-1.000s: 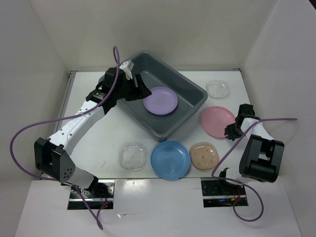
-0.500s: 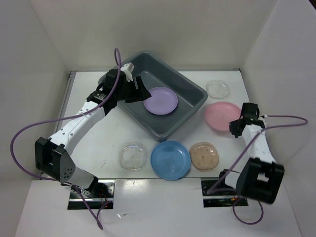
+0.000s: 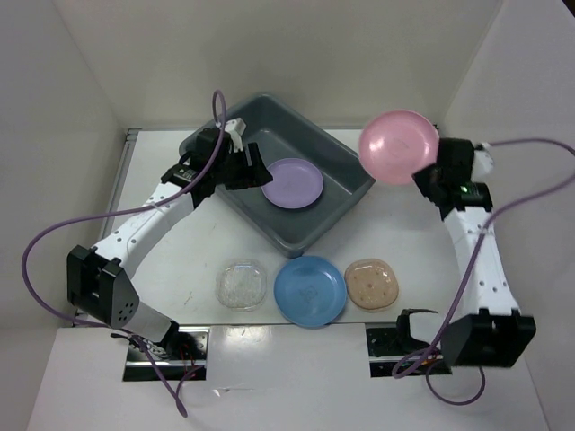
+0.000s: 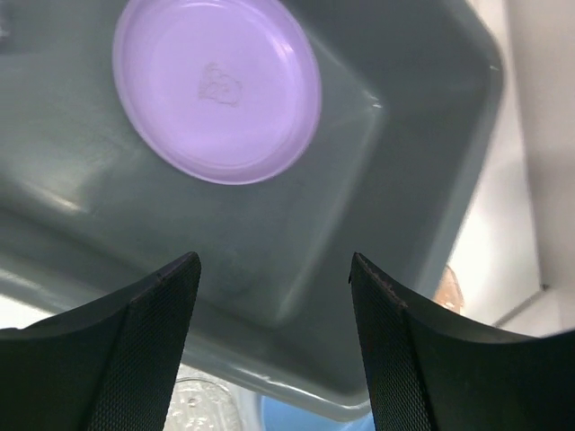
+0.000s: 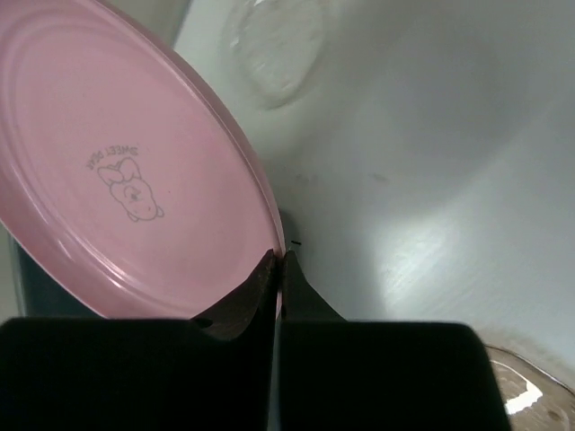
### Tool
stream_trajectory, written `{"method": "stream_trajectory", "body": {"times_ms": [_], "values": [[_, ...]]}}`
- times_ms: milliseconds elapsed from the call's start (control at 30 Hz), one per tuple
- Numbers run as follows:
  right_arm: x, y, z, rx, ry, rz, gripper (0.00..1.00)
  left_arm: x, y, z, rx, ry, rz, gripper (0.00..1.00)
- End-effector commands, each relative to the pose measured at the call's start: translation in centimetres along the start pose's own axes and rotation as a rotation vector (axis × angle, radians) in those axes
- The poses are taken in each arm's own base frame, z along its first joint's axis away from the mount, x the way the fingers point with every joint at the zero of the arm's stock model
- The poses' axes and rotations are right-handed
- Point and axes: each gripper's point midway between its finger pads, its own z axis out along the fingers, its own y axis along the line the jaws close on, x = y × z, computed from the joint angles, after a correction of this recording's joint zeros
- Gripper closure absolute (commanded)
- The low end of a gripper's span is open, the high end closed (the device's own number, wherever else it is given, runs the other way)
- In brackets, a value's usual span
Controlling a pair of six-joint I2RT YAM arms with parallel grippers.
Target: Place the mixed dishes into the plastic bin
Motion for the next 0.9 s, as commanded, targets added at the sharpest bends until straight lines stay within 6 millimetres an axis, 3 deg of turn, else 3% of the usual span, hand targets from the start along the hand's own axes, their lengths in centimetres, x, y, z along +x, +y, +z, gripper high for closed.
{"method": "stream_trajectory", "body": {"times_ms": [0, 100, 267, 400, 600, 867], "values": [[5.3, 7.5, -1.0, -0.186, 0.149, -0.207, 1.0, -2.3, 1.0, -0.4, -0.085, -0.073, 0.044, 0.25], [10.3, 10.9, -0.5, -0.222, 0.231, -0.336, 1.0, -3.5, 2.3, -1.7, -0.135, -0.098, 0.055, 0.25], [17.0, 13.5, 1.5, -0.241, 0.378, -0.518, 1.0, -4.4, 3.6, -2.8, -0.176, -0.123, 0.059, 0.23], [19.8, 14.7, 2.5, -0.267, 0.425, -0.574, 1.0, -4.5, 4.3, -3.6, -0.165, -0.132, 0.031, 0.23], [21.3, 15.8, 5.1, -0.251, 0.435, -0.602, 1.0, -4.1, 5.3, -4.0, -0.169, -0.127, -0.008, 0.23], [24.2, 15.5, 9.6, -0.176, 0.465, -0.654, 1.0, -3.8, 6.0, -4.7, -0.157, -0.128, -0.044, 0.23]]}}
